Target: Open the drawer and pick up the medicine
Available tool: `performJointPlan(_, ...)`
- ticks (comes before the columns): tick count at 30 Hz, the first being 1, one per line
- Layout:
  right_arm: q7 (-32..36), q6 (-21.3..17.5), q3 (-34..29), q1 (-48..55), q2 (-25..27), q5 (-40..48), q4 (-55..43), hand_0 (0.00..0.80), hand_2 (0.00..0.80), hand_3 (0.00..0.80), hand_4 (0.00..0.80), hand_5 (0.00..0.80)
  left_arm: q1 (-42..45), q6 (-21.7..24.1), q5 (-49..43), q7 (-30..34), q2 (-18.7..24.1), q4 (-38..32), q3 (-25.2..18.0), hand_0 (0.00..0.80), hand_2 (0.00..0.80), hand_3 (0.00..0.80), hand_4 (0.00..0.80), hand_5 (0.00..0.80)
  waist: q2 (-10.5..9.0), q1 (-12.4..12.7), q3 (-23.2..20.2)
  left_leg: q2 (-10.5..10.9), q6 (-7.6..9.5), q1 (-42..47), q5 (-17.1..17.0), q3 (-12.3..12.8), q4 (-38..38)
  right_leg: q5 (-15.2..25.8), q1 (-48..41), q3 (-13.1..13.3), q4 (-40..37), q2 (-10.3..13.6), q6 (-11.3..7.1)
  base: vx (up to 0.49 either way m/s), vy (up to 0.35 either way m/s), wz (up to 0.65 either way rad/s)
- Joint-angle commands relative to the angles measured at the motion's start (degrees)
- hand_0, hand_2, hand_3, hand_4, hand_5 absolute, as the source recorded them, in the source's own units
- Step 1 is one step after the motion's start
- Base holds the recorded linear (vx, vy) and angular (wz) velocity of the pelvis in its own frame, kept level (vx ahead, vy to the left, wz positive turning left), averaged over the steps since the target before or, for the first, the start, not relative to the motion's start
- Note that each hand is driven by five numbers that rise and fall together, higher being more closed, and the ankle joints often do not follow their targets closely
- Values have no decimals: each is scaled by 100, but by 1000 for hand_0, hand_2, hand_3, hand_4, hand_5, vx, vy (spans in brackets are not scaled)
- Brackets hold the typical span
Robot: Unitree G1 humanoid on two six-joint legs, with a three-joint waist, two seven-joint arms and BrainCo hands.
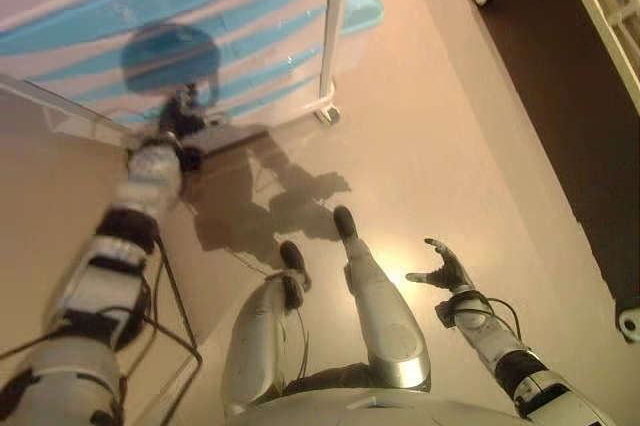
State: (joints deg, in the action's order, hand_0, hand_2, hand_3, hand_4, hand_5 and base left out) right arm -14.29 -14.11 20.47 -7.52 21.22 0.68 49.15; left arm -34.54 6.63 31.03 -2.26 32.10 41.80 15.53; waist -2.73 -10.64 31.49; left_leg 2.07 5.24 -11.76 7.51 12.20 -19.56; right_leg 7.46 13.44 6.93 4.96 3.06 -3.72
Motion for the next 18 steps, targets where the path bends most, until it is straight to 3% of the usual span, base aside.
performJointPlan(1,584,-237,-470,492,41,676,240,0,0,0,0,0,1250,777,-43,441,-539,-267,-180,0,0,0,0,0,266,361,-865,307,-134,600,-11,-635,1024,-672,-378,-291,396,49,-97,100,-160,28)
performJointPlan(2,1065,-279,-755,655,-80,1029,449,0,0,0,0,0,1987,766,-106,873,-824,-164,-315,0,0,0,0,0,298,535,-1123,275,-190,890,-131,-843,1317,-700,-719,-482,202,-7,-34,127,-203,30)
performJointPlan(6,1777,-101,-1081,749,-267,1446,928,0,0,0,0,0,2800,555,-341,1144,-1158,657,-635,0,0,0,0,0,338,775,-1692,171,-322,1262,-356,-1069,1788,-759,-1166,-798,-95,-140,90,100,-175,40)
performJointPlan(12,1815,-79,-1175,688,-447,1138,1547,0,0,0,0,0,3290,665,-790,853,-1434,1947,-895,0,0,0,0,0,306,987,-2112,57,-474,1488,-563,-1220,2155,-828,-1549,-1107,-405,-254,162,1,-112,39)
performJointPlan(18,1671,-109,-1149,590,-633,987,1959,0,0,0,0,0,3383,619,-1296,1226,-1649,2836,-718,0,0,0,0,0,253,1069,-2293,-49,-580,1549,-733,-1271,2411,-894,-1738,-1307,-546,-316,179,-51,-82,30)
